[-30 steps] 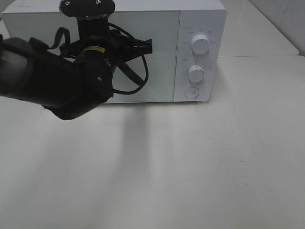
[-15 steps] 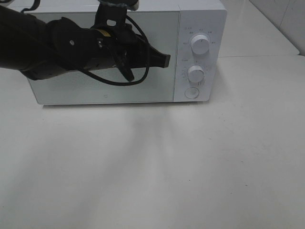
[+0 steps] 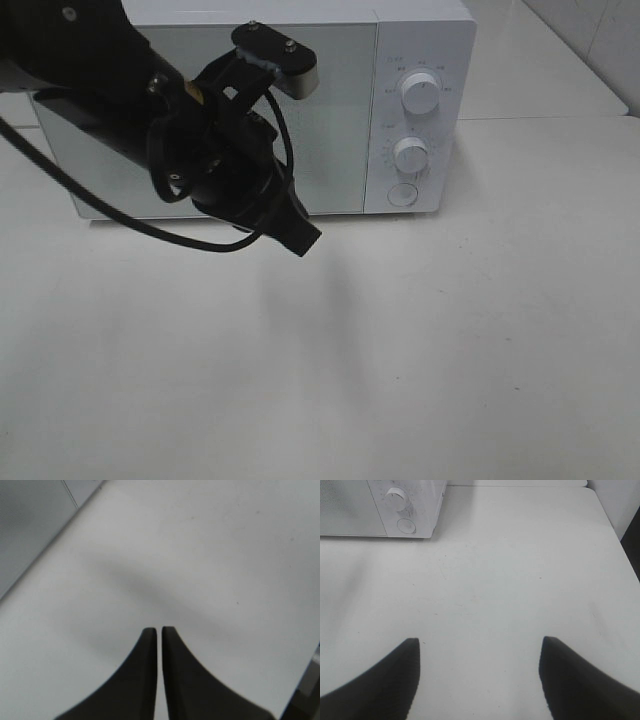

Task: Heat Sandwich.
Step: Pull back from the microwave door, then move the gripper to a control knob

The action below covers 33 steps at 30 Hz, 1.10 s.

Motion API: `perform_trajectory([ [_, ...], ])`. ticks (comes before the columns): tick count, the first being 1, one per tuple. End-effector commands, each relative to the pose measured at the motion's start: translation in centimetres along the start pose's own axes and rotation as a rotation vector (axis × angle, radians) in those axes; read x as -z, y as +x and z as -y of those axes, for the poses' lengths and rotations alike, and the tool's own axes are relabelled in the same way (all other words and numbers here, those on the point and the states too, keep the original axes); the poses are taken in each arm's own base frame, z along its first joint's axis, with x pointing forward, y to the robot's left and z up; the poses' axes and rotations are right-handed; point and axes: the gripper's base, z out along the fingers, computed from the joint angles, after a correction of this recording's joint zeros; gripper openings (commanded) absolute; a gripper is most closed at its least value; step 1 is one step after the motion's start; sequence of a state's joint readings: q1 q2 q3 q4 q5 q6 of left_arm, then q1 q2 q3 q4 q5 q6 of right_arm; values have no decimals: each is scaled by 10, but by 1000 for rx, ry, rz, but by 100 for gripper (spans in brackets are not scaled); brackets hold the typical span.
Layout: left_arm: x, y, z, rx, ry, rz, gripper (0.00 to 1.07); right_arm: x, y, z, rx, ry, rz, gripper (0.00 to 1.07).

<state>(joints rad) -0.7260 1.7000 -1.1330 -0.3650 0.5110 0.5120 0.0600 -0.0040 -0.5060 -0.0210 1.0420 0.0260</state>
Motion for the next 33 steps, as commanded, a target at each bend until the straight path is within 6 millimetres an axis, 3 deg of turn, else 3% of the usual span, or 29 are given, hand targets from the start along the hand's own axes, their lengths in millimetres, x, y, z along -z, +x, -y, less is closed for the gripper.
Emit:
perform_trajectory([
  [1,11,1,4,13,23,-40,16,2,2,0,0,-3,28,66],
  [2,14,3,5,18,29,-62,23,2,2,0,0,-3,28,66],
  [3,18,8,6,28,37,-122,41,2,2,0,0,-3,28,66],
  [4,19,10,6,28,35,-153,49,2,2,0,0,-3,28,66],
  [5,19,10,6,28,35,-153,49,2,2,0,0,-3,28,66],
  [8,26,22,5,57,6,-287,81,2,2,0,0,-3,28,66],
  [9,28,24,4,69,-10,-311,84,2,2,0,0,-3,28,66],
  [16,52,39,-14,126,-135,-370,86,2,2,0,0,-3,28,66],
  [18,72,57,-34,242,-154,-360,86,2,2,0,0,-3,28,66],
  [20,81,63,-38,267,-158,-349,85,2,2,0,0,-3,28,66],
  [21,100,80,-50,345,-169,-330,84,2,2,0,0,-3,28,66],
  [24,127,107,-62,450,-202,-305,84,2,2,0,0,-3,28,66],
  [25,127,107,-62,450,-202,-305,84,2,2,0,0,-3,28,66],
  [26,148,125,-65,521,-250,-268,84,2,2,0,0,-3,28,66],
  [29,185,149,-57,623,-341,-162,84,2,2,0,0,-3,28,66],
  [33,205,167,-43,673,-399,-116,84,2,2,0,0,-3,28,66],
])
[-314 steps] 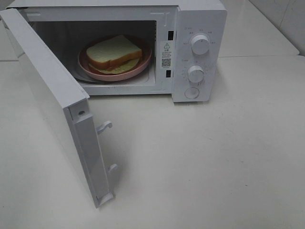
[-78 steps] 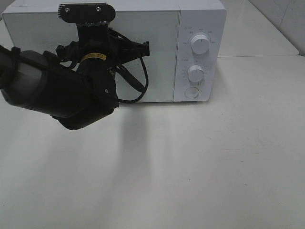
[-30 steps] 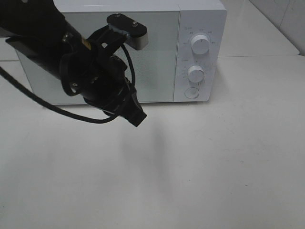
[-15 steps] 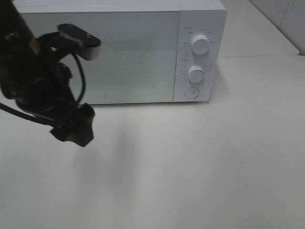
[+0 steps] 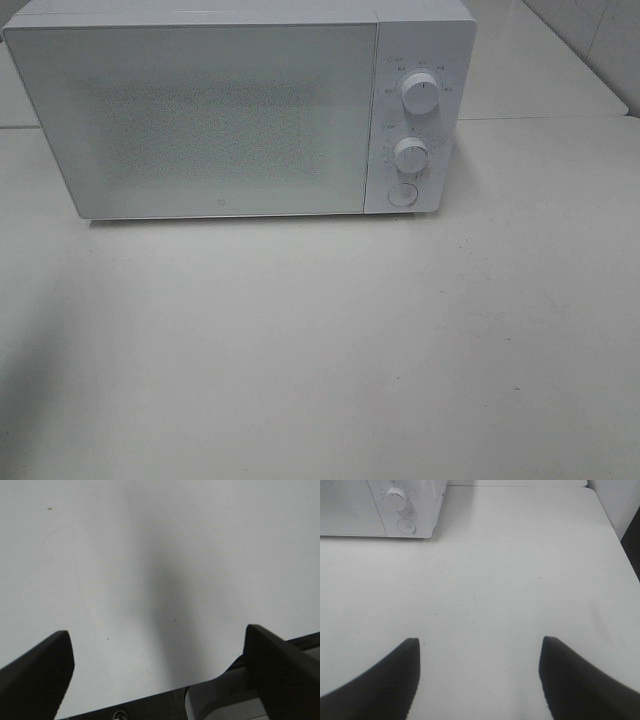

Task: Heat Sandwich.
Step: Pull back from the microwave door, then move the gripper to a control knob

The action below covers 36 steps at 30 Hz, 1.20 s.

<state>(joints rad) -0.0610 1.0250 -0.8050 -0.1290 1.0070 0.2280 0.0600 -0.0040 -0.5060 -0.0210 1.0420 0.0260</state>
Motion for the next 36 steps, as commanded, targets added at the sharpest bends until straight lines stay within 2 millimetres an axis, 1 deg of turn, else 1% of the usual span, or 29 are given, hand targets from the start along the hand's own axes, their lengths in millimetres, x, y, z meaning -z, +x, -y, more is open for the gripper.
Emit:
perform_trajectory([
  [1,13,20,-2,52,-9,30,84,2,2,0,0,-3,28,66],
  [2,22,34,-4,87,-35,76,84,2,2,0,0,-3,28,66],
  [5,34,56,0,129,-67,157,84,2,2,0,0,-3,28,66],
  [6,34,56,0,129,-67,157,84,2,2,0,0,-3,28,66],
  [7,38,71,3,136,-88,195,84,2,2,0,0,-3,28,66],
  [9,40,85,7,156,-98,236,84,2,2,0,0,-3,28,66],
  [10,43,99,10,178,-118,294,84,2,2,0,0,-3,28,66],
  [11,43,99,10,178,-118,294,84,2,2,0,0,-3,28,66],
  [14,45,117,13,193,-162,374,84,2,2,0,0,-3,28,66],
  [15,46,128,14,202,-185,419,84,2,2,0,0,-3,28,66],
  [16,46,128,14,202,-185,419,84,2,2,0,0,-3,28,66],
  [18,49,139,17,212,-196,464,84,2,2,0,0,-3,28,66],
  [19,54,147,21,217,-201,530,84,2,2,0,0,-3,28,66],
  [21,56,150,22,213,-204,554,84,2,2,0,0,-3,28,66],
  [24,63,163,26,198,-222,652,84,2,2,0,0,-3,28,66],
  [27,64,168,28,190,-228,688,84,2,2,0,0,-3,28,66],
  [29,64,169,29,180,-228,688,82,2,2,0,0,-3,28,66],
  [36,64,168,29,172,-223,688,81,2,2,0,0,-3,28,66],
])
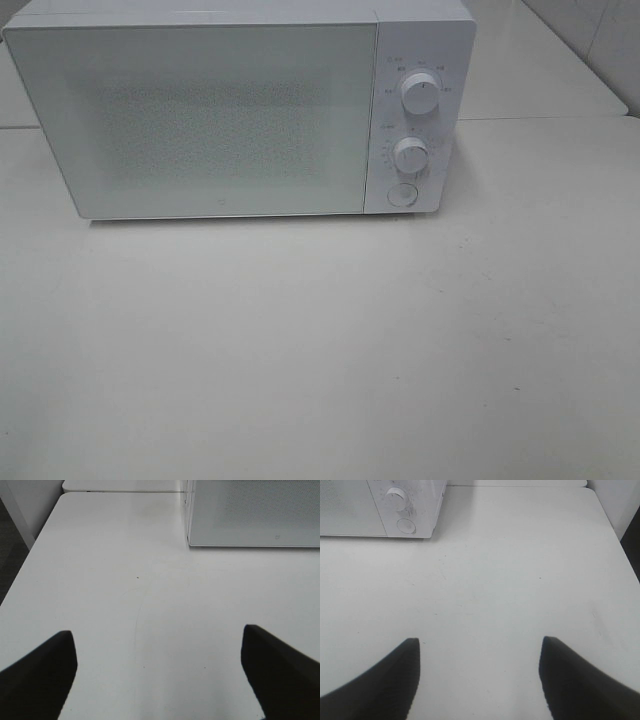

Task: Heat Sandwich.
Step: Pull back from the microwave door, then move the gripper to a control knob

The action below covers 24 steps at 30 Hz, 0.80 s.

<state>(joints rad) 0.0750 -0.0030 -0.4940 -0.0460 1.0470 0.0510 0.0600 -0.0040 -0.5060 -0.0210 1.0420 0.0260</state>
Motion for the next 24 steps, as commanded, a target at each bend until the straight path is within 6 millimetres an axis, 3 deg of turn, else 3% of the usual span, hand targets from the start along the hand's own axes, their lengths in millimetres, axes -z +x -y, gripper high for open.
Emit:
perform_trajectory([
  [1,2,1,1,1,5,26,81,2,2,0,0,-3,28,66],
  [24,2,1,1,1,5,27,81,2,2,0,0,-3,28,66],
])
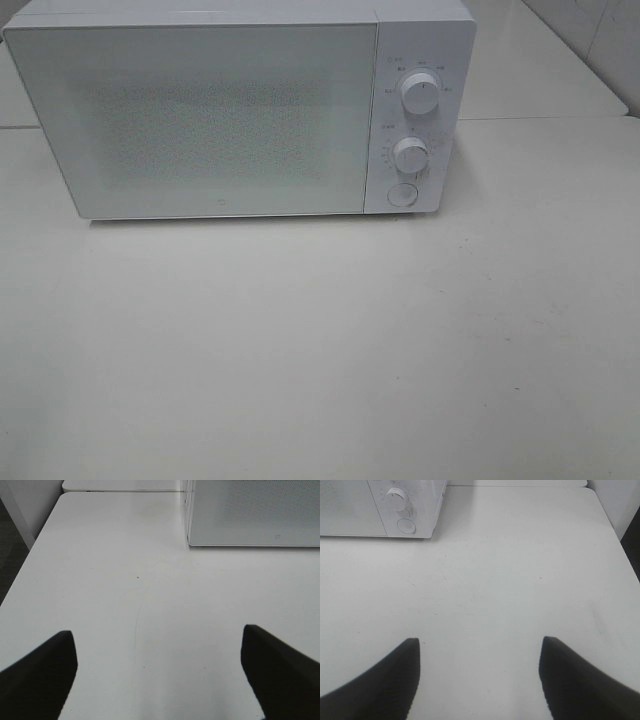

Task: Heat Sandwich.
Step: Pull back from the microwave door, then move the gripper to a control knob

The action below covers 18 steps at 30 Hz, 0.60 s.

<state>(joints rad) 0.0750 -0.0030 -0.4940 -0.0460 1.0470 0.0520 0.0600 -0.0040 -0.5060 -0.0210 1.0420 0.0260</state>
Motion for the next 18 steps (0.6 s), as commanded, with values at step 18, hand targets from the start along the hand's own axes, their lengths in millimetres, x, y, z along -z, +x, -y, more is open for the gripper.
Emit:
perform_trajectory([
  [18,2,1,1,2,5,27,81,2,2,0,0,-3,28,66],
])
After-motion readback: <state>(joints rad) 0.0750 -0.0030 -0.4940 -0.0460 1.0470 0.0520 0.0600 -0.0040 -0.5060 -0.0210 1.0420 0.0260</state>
